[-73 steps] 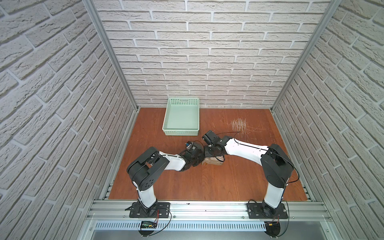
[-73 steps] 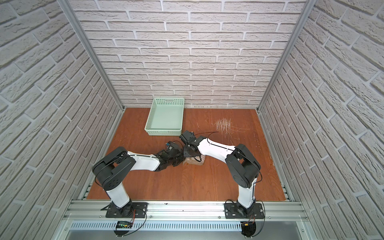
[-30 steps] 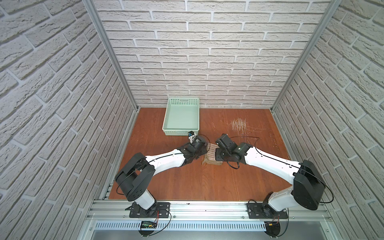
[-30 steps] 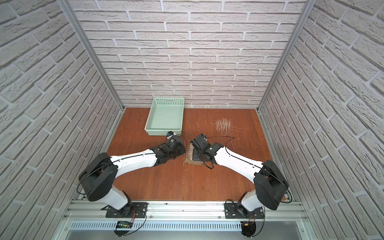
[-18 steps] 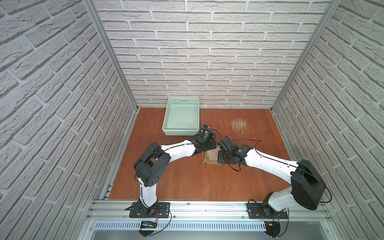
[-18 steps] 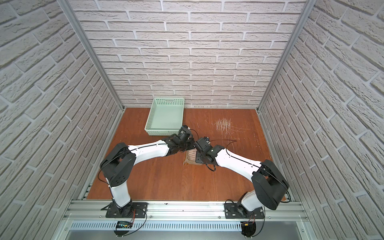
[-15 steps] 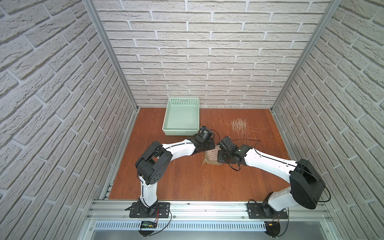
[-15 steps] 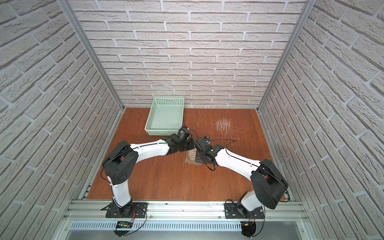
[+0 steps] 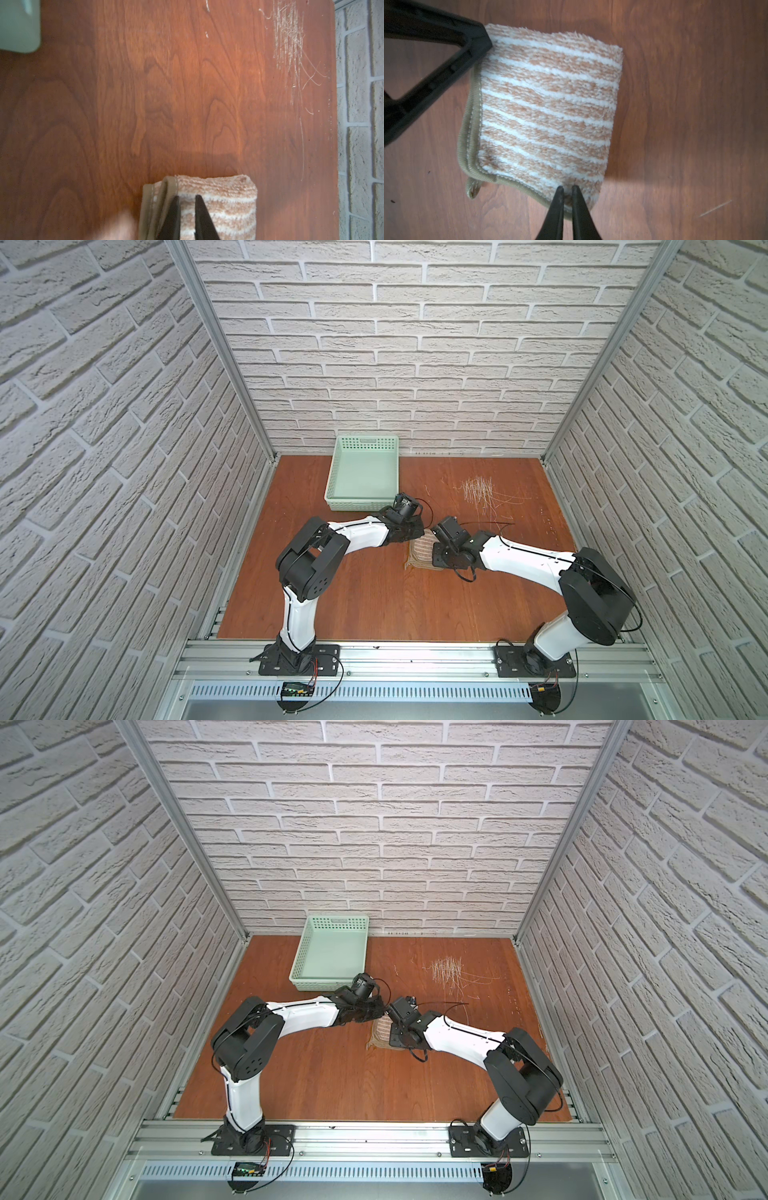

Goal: Fold the square dishcloth
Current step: Smooth out the cleaning item at the center of the board.

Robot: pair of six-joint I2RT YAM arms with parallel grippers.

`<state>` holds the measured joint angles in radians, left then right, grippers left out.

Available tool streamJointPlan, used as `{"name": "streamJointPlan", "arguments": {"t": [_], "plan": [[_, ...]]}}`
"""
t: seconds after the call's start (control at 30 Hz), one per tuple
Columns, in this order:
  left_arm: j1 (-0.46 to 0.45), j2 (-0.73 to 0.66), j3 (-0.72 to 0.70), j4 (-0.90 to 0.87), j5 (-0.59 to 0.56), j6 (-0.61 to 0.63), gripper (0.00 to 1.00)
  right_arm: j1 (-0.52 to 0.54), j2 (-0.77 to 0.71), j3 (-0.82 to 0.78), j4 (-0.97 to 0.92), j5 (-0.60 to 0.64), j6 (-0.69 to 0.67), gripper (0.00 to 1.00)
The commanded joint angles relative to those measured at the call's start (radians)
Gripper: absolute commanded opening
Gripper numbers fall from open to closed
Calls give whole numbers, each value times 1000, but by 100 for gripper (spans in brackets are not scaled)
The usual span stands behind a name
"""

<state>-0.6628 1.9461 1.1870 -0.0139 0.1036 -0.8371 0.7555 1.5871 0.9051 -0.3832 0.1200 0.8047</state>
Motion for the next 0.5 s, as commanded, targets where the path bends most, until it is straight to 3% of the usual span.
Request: {"name": "streamJointPlan", "arguments": {"t": [0.0, 0.47], "plan": [[10, 14, -11, 33, 6, -7, 16, -7, 17, -27, 27, -3, 8, 13], [29, -24, -73, 47, -21, -23, 15, -8, 27, -54, 34, -16, -36, 13]]}}
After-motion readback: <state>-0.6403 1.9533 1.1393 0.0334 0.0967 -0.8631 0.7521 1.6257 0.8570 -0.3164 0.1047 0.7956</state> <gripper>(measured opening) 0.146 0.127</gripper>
